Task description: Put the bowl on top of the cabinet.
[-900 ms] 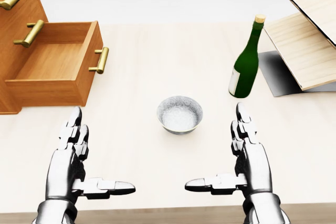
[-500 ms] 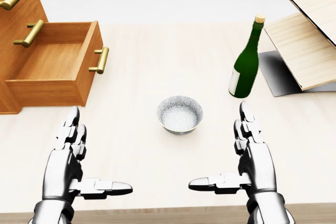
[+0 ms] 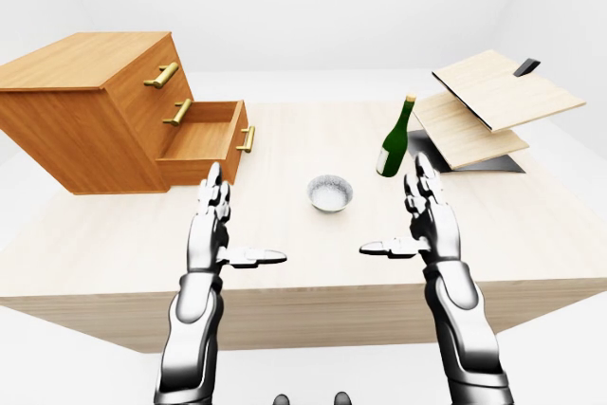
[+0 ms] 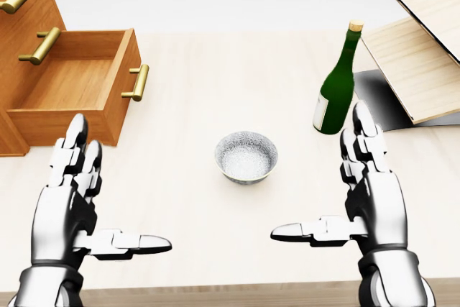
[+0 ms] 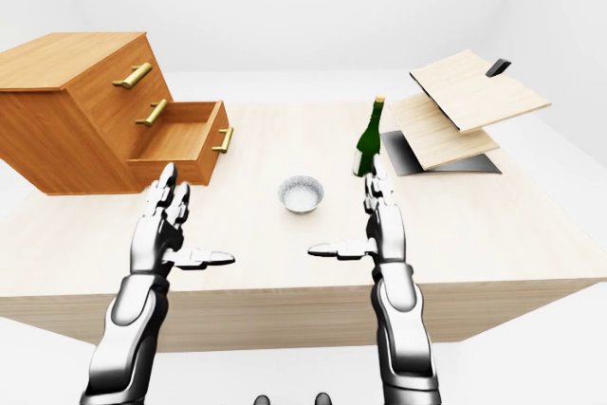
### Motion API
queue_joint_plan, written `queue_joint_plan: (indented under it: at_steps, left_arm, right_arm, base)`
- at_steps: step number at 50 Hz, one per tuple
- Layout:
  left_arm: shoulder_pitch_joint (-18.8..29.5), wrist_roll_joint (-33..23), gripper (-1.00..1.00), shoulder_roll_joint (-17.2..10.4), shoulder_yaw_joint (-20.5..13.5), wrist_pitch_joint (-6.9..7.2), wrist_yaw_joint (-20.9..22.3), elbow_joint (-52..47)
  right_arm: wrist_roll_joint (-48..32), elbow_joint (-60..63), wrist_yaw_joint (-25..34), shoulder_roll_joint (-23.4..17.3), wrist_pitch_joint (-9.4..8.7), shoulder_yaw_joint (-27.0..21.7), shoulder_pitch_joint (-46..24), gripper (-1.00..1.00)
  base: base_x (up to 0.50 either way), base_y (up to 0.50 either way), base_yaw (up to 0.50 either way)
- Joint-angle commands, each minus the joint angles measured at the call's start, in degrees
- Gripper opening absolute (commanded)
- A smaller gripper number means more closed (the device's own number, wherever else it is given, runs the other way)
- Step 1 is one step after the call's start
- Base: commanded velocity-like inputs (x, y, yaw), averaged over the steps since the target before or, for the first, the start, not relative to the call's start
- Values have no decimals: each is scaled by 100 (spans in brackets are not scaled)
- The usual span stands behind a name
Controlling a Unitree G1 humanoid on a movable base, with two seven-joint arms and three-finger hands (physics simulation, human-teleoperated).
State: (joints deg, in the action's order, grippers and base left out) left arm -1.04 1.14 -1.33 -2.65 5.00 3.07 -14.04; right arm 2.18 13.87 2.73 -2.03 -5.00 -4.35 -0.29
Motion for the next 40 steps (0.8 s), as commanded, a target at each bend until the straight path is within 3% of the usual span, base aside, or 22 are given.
queue_joint_plan:
  at_steps: [1, 23, 32, 40]
  left_arm:
    - [15, 107, 100, -45, -139, 0, 51, -1077]
    - [220, 239, 100, -136, -417, 0, 99, -2593]
    - [542, 462, 100, -239, -661, 0, 68, -3710]
    - [728, 652, 100, -322, -855, 0, -6, -3997]
  right_arm:
    - [43, 919, 51, -16, 0, -78, 10, 100]
    - [75, 1858, 97, -42, 0, -181, -29, 100]
    - [37, 2062, 115, -62, 0, -212, -57, 100]
    - [-8, 2176, 111, -69, 0, -231, -81, 100]
  base:
    - [0, 0, 0]
    - [0, 0, 0]
    - [0, 0, 0]
    - [0, 0, 0]
